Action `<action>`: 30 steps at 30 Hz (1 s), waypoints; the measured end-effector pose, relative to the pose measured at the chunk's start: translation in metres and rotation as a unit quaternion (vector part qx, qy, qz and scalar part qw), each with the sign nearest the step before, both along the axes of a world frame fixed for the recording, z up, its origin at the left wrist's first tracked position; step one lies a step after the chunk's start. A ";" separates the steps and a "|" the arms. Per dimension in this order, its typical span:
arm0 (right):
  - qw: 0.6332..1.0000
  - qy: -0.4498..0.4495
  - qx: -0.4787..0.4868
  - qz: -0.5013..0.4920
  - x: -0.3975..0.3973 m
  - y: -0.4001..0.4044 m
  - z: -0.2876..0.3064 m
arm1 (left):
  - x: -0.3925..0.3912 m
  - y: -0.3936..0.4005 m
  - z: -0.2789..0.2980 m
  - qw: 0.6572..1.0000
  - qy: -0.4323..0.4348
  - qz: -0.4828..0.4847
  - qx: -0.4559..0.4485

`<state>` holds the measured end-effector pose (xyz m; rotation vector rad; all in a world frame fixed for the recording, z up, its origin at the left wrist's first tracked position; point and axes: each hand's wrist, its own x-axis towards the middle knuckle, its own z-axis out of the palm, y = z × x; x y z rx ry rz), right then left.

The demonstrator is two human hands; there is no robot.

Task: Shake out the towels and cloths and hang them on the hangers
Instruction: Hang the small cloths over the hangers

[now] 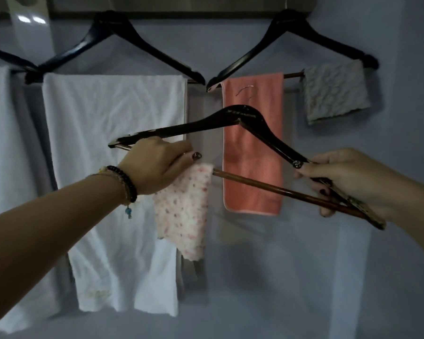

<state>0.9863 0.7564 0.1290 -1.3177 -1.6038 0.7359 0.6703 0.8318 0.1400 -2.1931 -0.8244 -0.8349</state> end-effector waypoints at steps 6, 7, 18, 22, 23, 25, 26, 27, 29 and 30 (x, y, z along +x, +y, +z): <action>0.996 -0.073 0.009 -0.050 -0.017 -0.055 0.001 | -0.034 -0.027 -0.024 0.991 0.090 -0.094 -0.042; 0.994 -0.093 0.015 -0.058 -0.024 -0.064 0.000 | -0.041 -0.031 -0.026 0.986 0.062 -0.118 -0.099; 0.989 -0.118 0.033 -0.084 -0.105 -0.151 -0.031 | -0.116 -0.107 -0.045 0.992 -0.017 -0.007 -0.123; 0.990 -0.115 0.033 -0.069 -0.122 -0.163 -0.024 | -0.138 -0.152 -0.052 0.991 0.015 -0.055 -0.120; 0.991 -0.107 0.040 -0.063 -0.127 -0.164 -0.019 | -0.146 -0.160 -0.052 0.990 0.016 -0.063 -0.127; 0.993 -0.095 0.056 -0.046 -0.139 -0.163 -0.010 | -0.162 -0.171 -0.051 0.990 0.020 -0.070 -0.118; 0.993 -0.094 0.063 -0.034 -0.145 -0.162 -0.007 | -0.171 -0.174 -0.050 0.991 0.023 -0.073 -0.111; 0.993 -0.094 0.070 -0.024 -0.152 -0.161 -0.004 | -0.180 -0.177 -0.049 0.990 0.027 -0.075 -0.113; 0.992 -0.095 0.083 -0.001 -0.162 -0.160 -0.001 | -0.197 -0.184 -0.044 0.986 0.038 -0.066 -0.147; 0.991 -0.097 0.090 0.011 -0.166 -0.160 0.000 | -0.203 -0.189 -0.041 0.983 0.044 -0.051 -0.169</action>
